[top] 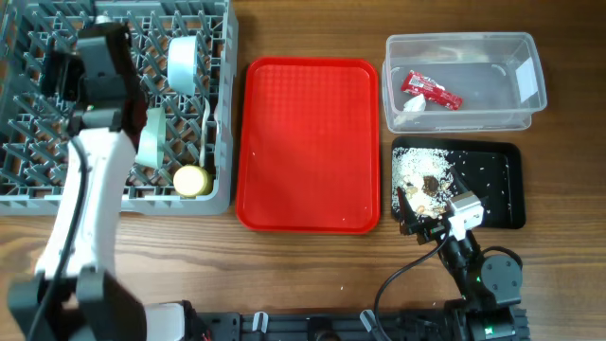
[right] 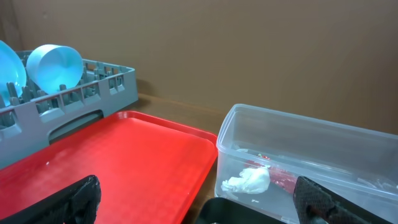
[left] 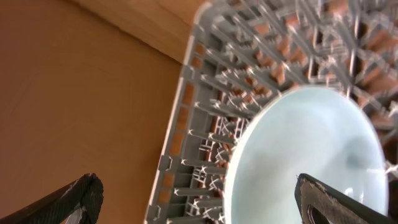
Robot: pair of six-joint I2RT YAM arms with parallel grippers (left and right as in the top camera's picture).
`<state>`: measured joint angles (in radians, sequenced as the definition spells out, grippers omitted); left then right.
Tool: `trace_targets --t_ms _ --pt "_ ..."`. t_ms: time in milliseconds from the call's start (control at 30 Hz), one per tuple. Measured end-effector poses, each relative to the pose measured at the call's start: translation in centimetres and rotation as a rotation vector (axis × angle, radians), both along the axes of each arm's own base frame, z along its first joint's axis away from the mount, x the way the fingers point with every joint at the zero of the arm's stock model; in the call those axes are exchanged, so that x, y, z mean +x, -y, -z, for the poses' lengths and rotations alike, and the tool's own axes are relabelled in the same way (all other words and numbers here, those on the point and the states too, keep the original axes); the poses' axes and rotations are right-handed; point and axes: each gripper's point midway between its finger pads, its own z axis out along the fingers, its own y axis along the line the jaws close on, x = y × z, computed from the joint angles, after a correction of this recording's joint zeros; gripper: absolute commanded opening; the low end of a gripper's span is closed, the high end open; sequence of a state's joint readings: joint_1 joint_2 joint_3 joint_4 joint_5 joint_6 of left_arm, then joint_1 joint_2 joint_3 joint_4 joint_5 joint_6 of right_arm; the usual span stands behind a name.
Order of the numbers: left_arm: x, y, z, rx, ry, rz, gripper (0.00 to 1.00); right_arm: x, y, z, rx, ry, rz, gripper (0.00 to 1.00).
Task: Sort waste into correct bins and load items into the dishwasher rack
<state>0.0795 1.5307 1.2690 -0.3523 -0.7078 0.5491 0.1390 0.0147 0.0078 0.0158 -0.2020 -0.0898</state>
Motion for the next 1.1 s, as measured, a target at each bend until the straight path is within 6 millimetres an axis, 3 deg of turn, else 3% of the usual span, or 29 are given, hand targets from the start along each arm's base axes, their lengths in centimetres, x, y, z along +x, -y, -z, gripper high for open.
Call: trace_targets --t_ms 200,367,500,667,767,933,1100 --pt "-5.4 2.2 -6.7 -0.193 0.247 0.018 1.0 0.0 0.0 0.0 0.0 0.0 0.0 1.0" --pt "-11.2 6.2 -9.6 -0.42 0.353 0.142 1.0 0.0 0.0 0.0 0.0 0.0 0.0 1.0" --pt "-15.2 10.0 -10.2 -0.589 0.36 0.283 1.0 0.0 0.0 0.0 0.0 0.0 0.0 1.0" --pt "-19.4 13.2 -10.9 -0.7 0.375 0.415 1.0 0.0 0.0 0.0 0.0 0.0 0.0 1.0" --pt "-21.5 14.0 -10.8 -0.727 0.372 0.443 1.0 0.0 0.0 0.0 0.0 0.0 0.0 0.99" --pt "-24.4 14.5 -7.8 -0.779 0.252 0.395 1.0 0.0 0.0 0.0 0.0 0.0 0.0 1.0" --pt "-25.0 14.6 -7.6 -0.801 0.26 0.38 1.0 0.0 0.0 0.0 0.0 0.0 0.0 1.0"
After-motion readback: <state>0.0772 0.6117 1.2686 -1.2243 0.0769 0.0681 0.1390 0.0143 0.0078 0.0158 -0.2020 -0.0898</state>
